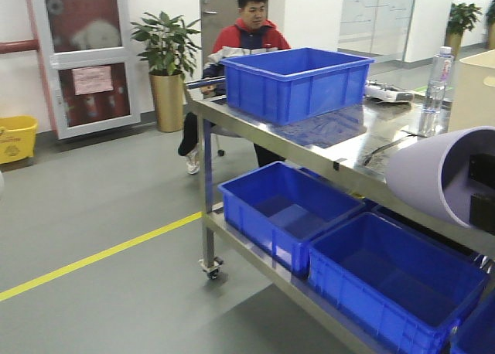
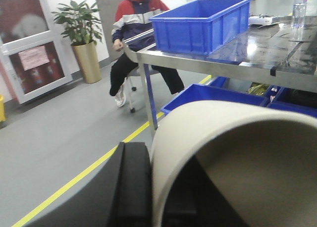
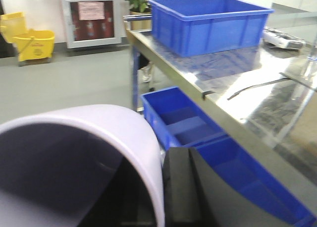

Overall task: Grab cup from conveyor and place in blue bin
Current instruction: 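Hold both cups while the base drives up to the large blue bin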

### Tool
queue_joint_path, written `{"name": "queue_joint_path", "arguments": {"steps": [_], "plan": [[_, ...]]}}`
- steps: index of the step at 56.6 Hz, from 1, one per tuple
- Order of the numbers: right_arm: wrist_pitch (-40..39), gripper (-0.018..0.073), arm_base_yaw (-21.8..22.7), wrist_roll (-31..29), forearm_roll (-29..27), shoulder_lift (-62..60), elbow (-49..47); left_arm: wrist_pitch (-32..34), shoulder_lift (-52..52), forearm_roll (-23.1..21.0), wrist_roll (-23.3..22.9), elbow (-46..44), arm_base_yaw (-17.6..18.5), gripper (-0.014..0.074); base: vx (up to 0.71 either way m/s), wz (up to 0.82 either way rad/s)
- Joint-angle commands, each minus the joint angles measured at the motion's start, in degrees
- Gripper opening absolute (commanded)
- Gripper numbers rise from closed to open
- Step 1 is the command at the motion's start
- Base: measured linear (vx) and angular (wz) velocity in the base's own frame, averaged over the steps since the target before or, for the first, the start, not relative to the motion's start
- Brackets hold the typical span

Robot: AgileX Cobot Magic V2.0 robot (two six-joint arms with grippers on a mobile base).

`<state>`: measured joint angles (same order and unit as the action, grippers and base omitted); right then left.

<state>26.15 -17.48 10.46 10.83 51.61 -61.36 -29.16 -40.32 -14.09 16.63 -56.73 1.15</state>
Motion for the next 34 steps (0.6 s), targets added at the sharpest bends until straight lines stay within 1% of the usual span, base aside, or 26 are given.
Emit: {"name": "queue_joint_path", "arguments": {"steps": [1, 9, 17, 34], "plan": [[-5.2, -0.0009, 0.0, 0.1, 1.0, -0.7, -1.8, 5.0, 0.1, -1.1, -0.1, -1.6, 0.1, -0.0006, 0.36, -0.24], [-5.2, -0.0009, 0.0, 0.1, 1.0, -0.7, -1.8, 5.0, 0.1, -1.1, -0.1, -1.6, 0.1, -0.0006, 0.36, -0.33], [-5.2, -0.0009, 0.0, 0.1, 1.0, -0.7, -1.8, 5.0, 0.1, -1.1, -0.1, -1.6, 0.1, -0.0006, 0.36, -0.53], [-5.2, -0.0009, 0.0, 0.1, 1.0, -0.7, -1.8, 5.0, 0.1, -1.1, -0.1, -1.6, 0.1, -0.0006, 0.35, -0.79]]}}
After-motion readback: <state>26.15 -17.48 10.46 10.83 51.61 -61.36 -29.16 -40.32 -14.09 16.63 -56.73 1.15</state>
